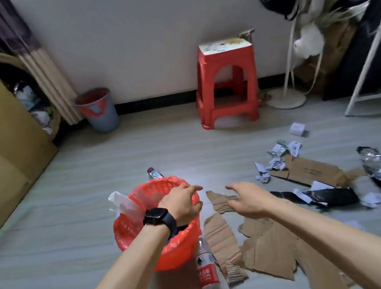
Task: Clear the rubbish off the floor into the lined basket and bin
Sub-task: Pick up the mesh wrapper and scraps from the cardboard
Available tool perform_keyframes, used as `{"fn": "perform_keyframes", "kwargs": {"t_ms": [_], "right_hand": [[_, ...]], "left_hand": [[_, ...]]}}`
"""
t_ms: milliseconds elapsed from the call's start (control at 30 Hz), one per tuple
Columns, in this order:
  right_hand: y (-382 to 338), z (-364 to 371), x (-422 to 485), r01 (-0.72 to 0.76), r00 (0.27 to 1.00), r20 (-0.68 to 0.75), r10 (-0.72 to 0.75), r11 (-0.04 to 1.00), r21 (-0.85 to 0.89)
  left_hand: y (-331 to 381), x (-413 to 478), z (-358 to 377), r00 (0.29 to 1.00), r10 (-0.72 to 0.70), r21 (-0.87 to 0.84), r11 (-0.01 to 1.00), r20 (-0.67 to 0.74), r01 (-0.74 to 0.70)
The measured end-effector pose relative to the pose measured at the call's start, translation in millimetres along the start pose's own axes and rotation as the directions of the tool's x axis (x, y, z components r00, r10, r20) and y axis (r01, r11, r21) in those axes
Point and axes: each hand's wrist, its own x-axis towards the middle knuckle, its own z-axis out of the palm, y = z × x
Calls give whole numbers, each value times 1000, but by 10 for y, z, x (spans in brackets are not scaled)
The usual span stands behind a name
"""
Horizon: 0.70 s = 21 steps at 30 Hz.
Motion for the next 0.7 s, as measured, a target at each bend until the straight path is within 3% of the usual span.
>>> {"fn": "perform_keyframes", "kwargs": {"t_ms": [200, 400, 700], "right_hand": [[896, -882, -922, -96, 976, -207, 73, 990, -104], [1619, -1201, -1461, -219, 899, -385, 208, 976, 17], [2499, -770, -899, -304, 858, -364, 364, 929, 211]], "left_hand": [[975, 166, -261, 987, 148, -7, 989, -62, -149], [1708, 337, -222, 971, 236, 27, 971, -32, -236], [1970, 1161, 367, 958, 283, 59, 957, 51, -286]]}}
